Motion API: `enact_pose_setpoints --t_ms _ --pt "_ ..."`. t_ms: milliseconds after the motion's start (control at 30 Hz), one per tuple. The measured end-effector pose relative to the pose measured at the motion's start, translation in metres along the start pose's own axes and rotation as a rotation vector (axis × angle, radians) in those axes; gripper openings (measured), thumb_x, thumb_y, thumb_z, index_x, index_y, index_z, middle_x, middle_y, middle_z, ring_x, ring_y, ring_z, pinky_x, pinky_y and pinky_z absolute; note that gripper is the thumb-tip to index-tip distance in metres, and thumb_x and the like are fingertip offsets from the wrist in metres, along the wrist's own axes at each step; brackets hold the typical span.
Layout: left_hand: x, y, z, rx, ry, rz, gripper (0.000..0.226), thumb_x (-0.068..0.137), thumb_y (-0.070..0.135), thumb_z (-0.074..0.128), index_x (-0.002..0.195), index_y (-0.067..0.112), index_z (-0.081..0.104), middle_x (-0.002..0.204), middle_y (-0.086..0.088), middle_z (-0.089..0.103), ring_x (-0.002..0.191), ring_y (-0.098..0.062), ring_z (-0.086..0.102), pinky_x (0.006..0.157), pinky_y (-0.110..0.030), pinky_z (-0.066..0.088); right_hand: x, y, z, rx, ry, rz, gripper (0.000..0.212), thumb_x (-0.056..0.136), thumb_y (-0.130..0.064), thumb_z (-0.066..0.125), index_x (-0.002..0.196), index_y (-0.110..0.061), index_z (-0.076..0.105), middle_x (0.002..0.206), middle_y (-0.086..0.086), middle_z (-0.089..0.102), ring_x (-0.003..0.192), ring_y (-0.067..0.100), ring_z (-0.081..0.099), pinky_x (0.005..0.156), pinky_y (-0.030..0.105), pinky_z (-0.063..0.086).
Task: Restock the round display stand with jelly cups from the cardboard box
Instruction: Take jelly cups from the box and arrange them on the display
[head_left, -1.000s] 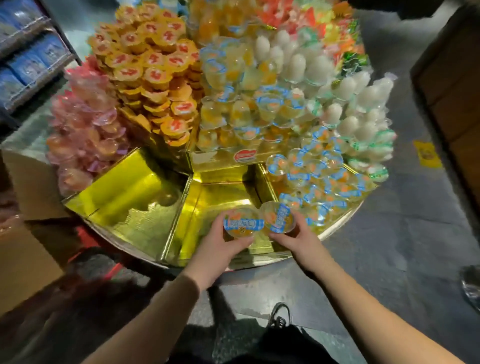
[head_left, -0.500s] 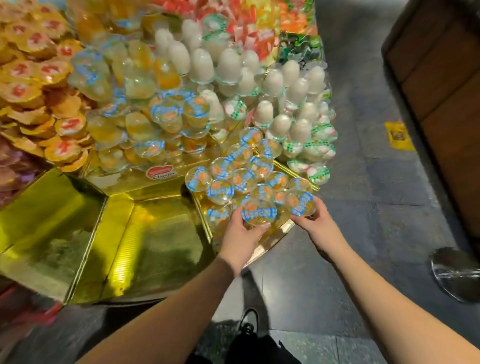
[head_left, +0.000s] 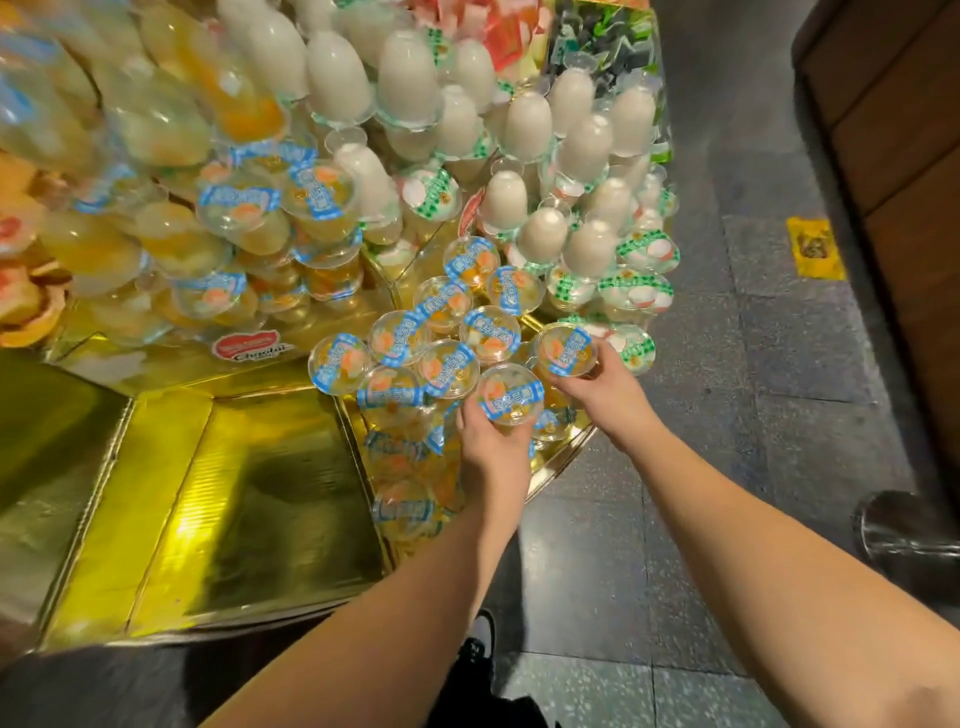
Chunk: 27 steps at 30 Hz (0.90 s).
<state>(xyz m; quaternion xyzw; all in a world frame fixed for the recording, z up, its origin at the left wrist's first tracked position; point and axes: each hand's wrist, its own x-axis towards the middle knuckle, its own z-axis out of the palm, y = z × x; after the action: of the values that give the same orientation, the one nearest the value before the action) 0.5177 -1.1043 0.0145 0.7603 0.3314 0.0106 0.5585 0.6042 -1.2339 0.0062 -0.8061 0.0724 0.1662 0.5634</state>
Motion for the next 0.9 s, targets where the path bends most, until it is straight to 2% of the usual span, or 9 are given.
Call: enact_pose_setpoints --t_ms 67,167,267,400,533,600,667,767,900 --pt "0.002 -0.001 0.002 0.005 0.025 0.013 0.065 0.081 0.032 0.080 0.136 0.016 0.050 0.133 0.000 0.051 0.113 -0.017 0.053 0.073 -0.015 0.032 0.006 -0.001 0.002 -0.006 -0.011 -0.014 0.047 0.078 -0.014 0.083 0.113 -0.031 0.057 0.102 -0.014 0.070 0.091 0.001 0.067 0.083 0.021 0.053" --pt "0.003 -0.006 0.005 -0.011 0.048 0.042 0.067 0.079 0.030 0.083 0.135 0.016 0.050 0.128 0.001 0.054 0.098 -0.009 0.056 0.075 -0.025 0.043 0.015 0.000 0.006 -0.014 -0.034 -0.032 0.047 0.078 -0.014 0.083 0.109 -0.036 0.056 0.104 -0.012 0.071 0.094 0.001 0.068 0.085 0.022 0.053" --pt "0.006 -0.012 0.008 -0.045 0.056 0.015 0.067 0.078 0.036 0.083 0.135 0.023 0.049 0.126 0.003 0.057 0.100 -0.011 0.059 0.081 -0.037 0.054 0.020 0.000 0.009 -0.039 -0.068 -0.048 0.050 0.077 -0.015 0.084 0.118 -0.027 0.057 0.102 -0.012 0.072 0.089 -0.004 0.067 0.083 0.019 0.054" --pt "0.010 -0.013 0.011 -0.076 0.068 0.010 0.062 0.083 0.032 0.080 0.134 0.023 0.047 0.127 0.001 0.056 0.105 -0.019 0.060 0.084 -0.040 0.053 0.024 0.003 0.010 -0.066 -0.080 -0.061 0.058 0.075 -0.017 0.085 0.123 -0.029 0.055 0.109 -0.011 0.071 0.098 0.003 0.068 0.089 0.026 0.054" --pt "0.012 -0.015 0.017 -0.049 0.098 0.037 0.067 0.081 0.032 0.081 0.136 0.017 0.046 0.128 0.000 0.051 0.116 -0.022 0.053 0.093 -0.041 0.049 0.024 0.004 0.010 -0.117 -0.072 -0.080 0.054 0.077 -0.017 0.084 0.120 -0.030 0.054 0.107 -0.016 0.067 0.092 -0.008 0.062 0.078 0.007 0.046" --pt "0.013 -0.016 0.017 0.020 0.112 0.050 0.074 0.079 0.037 0.081 0.138 0.009 0.046 0.131 -0.006 0.052 0.121 -0.025 0.045 0.100 -0.042 0.042 0.024 0.005 0.010 -0.125 -0.066 -0.087 0.057 0.078 -0.018 0.083 0.124 -0.030 0.052 0.111 -0.014 0.065 0.095 -0.007 0.060 0.074 0.002 0.043" --pt "0.015 -0.016 0.016 0.078 0.096 0.040 0.080 0.078 0.042 0.079 0.139 0.005 0.045 0.135 -0.008 0.050 0.123 -0.027 0.039 0.102 -0.042 0.038 0.024 0.008 0.010 -0.127 -0.076 -0.083 0.066 0.078 -0.019 0.084 0.131 -0.031 0.047 0.118 -0.011 0.063 0.103 -0.001 0.060 0.082 0.005 0.043" --pt "0.019 -0.018 0.014 0.138 0.086 0.057 0.074 0.079 0.041 0.079 0.136 0.004 0.049 0.134 -0.008 0.052 0.121 -0.028 0.041 0.101 -0.043 0.038 0.025 0.009 0.008 -0.144 -0.090 -0.077 0.083 0.077 -0.023 0.085 0.145 -0.027 0.038 0.129 -0.008 0.060 0.117 0.006 0.057 0.099 0.022 0.044" --pt "0.024 -0.020 0.010 0.194 0.059 0.037 0.065 0.084 0.029 0.077 0.137 0.005 0.049 0.137 -0.006 0.053 0.123 -0.028 0.041 0.105 -0.046 0.035 0.024 0.006 0.007 -0.176 -0.080 -0.099 0.073 0.080 -0.020 0.082 0.142 -0.025 0.043 0.121 -0.015 0.060 0.114 0.005 0.057 0.099 0.024 0.044"
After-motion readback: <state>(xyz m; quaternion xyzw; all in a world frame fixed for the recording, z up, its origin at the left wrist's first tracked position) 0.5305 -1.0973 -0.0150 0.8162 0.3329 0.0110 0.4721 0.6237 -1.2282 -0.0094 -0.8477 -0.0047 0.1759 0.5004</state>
